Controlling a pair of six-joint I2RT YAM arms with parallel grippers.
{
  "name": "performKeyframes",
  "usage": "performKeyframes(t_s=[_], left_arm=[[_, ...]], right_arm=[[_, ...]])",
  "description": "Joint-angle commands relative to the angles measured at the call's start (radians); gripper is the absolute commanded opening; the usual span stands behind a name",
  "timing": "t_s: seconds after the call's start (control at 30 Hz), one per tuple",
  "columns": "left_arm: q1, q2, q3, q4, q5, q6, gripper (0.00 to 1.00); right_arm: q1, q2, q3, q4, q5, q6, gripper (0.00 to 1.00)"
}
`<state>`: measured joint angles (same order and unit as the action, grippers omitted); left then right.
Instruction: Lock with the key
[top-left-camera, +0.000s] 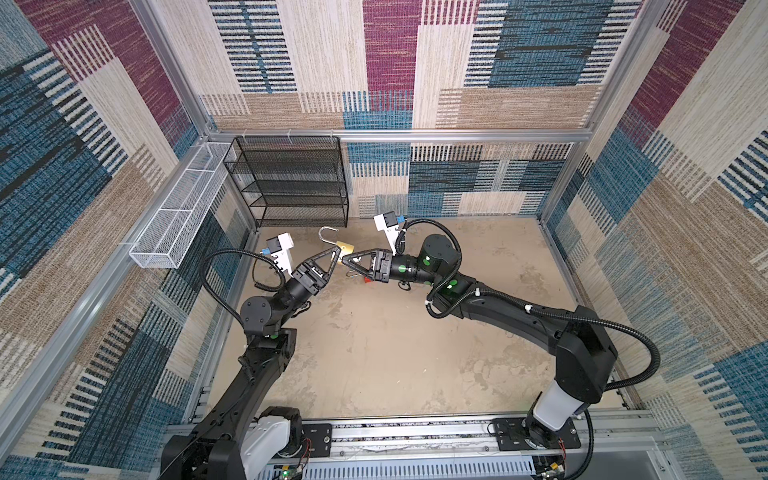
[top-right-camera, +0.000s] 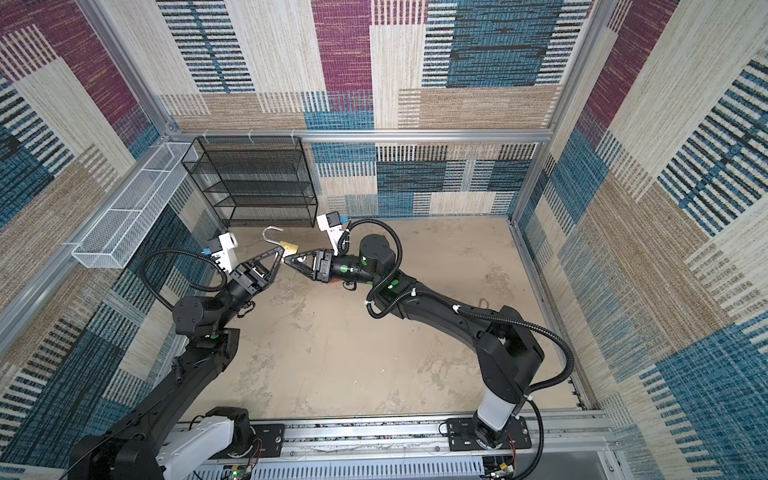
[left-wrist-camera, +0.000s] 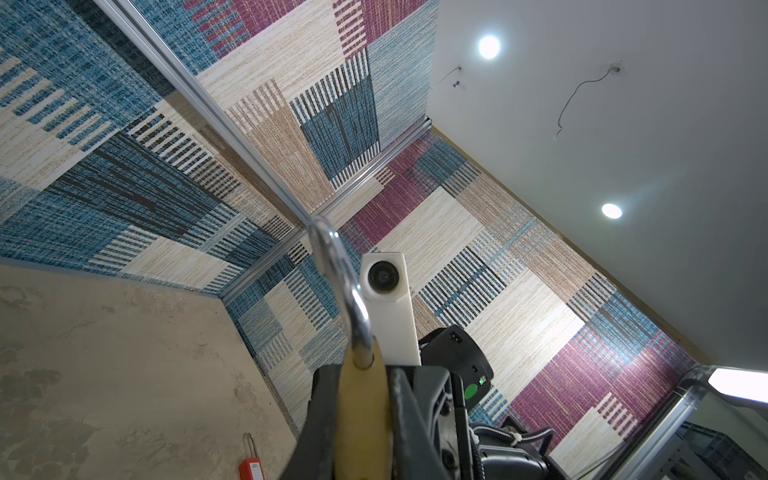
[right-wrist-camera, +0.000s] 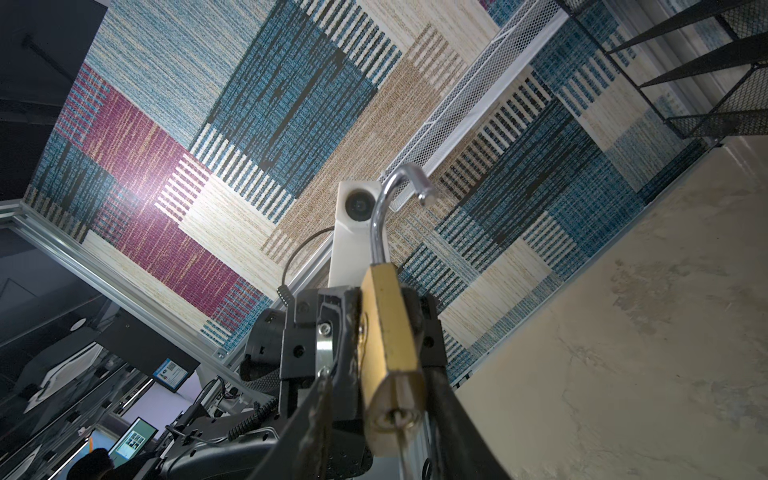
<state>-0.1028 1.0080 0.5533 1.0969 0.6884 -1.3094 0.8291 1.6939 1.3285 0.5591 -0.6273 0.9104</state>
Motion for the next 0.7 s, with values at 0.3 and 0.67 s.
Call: performKeyframes(t_s=[0.3,0.67], left_arm=[[0.0,-0.002,-0.023,0.045,0.016,-0.014,0.0],[0.001,-0.017,-0.035,0.018,0.013,-0.004,0.27]], right_arm=[[0.001,0.007,0.014,0.051,-0.015,0.015,0.23],[-0.001,-0.013,-0.017,0.044,0.018,0.01,0.05]])
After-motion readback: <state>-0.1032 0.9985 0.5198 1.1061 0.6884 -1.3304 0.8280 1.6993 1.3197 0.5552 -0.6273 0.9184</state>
